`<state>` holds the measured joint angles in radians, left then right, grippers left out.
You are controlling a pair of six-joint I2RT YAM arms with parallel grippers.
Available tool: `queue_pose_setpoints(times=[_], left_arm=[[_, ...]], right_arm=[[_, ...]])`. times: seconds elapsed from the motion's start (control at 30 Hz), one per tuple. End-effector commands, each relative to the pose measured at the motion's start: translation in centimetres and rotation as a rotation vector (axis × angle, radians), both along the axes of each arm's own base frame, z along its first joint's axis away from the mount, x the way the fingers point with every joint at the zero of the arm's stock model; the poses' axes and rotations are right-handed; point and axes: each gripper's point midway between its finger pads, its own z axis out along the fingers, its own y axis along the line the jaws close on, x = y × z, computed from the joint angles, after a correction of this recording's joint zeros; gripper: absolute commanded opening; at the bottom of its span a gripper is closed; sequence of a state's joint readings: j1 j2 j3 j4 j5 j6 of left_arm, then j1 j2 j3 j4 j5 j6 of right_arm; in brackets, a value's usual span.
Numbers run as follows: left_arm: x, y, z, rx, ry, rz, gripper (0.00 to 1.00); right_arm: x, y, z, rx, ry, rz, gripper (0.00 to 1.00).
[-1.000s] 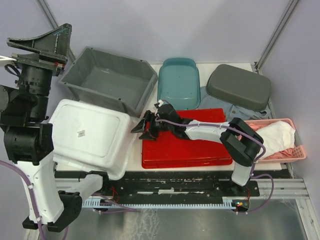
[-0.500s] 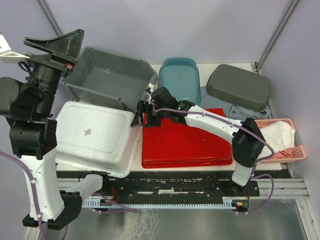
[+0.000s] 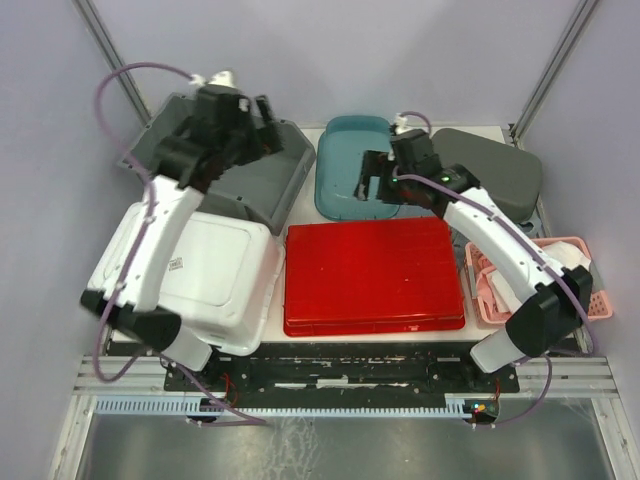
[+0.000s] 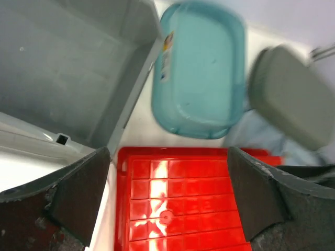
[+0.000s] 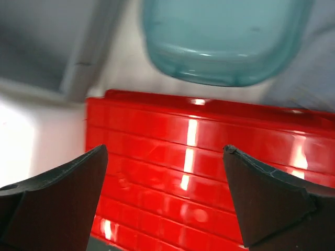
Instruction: Turn the large container upside down
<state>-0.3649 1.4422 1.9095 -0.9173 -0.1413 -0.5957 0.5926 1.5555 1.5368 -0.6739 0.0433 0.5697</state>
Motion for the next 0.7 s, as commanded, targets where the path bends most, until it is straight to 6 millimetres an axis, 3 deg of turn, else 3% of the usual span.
queue_pose_setpoints(times=[0.0, 0.13, 0.23, 0.47, 0.67], left_arm=[[1.7, -1.3, -4.8, 0.370, 0.105, -0.021, 0.99], [4.9, -3.5, -10.1, 0.532, 0.207, -0.038, 0.96], [6.8, -4.4, -13.1, 0.609, 0.256, -0.038, 0.92], [9.9, -6.0, -21.2, 0.711, 0.368, -0.093, 0.90], [12.0, -5.1, -25.8, 0.653, 0.440, -0.120, 0.88]], right_arm=[[0.1, -7.1, 0.3, -0.040, -0.002, -0.167, 0.99], [0.0, -10.5, 1.0, -0.017, -0.018, -0.243, 0.99], [-0.5, -11.3, 1.0, -0.011, -0.015, -0.256, 0.99], [-1.3, -11.6, 0.4, 0.018, 0.016, -0.263, 0.99], [-1.4, -11.7, 0.5, 0.023, 0.027, -0.252, 0.99]])
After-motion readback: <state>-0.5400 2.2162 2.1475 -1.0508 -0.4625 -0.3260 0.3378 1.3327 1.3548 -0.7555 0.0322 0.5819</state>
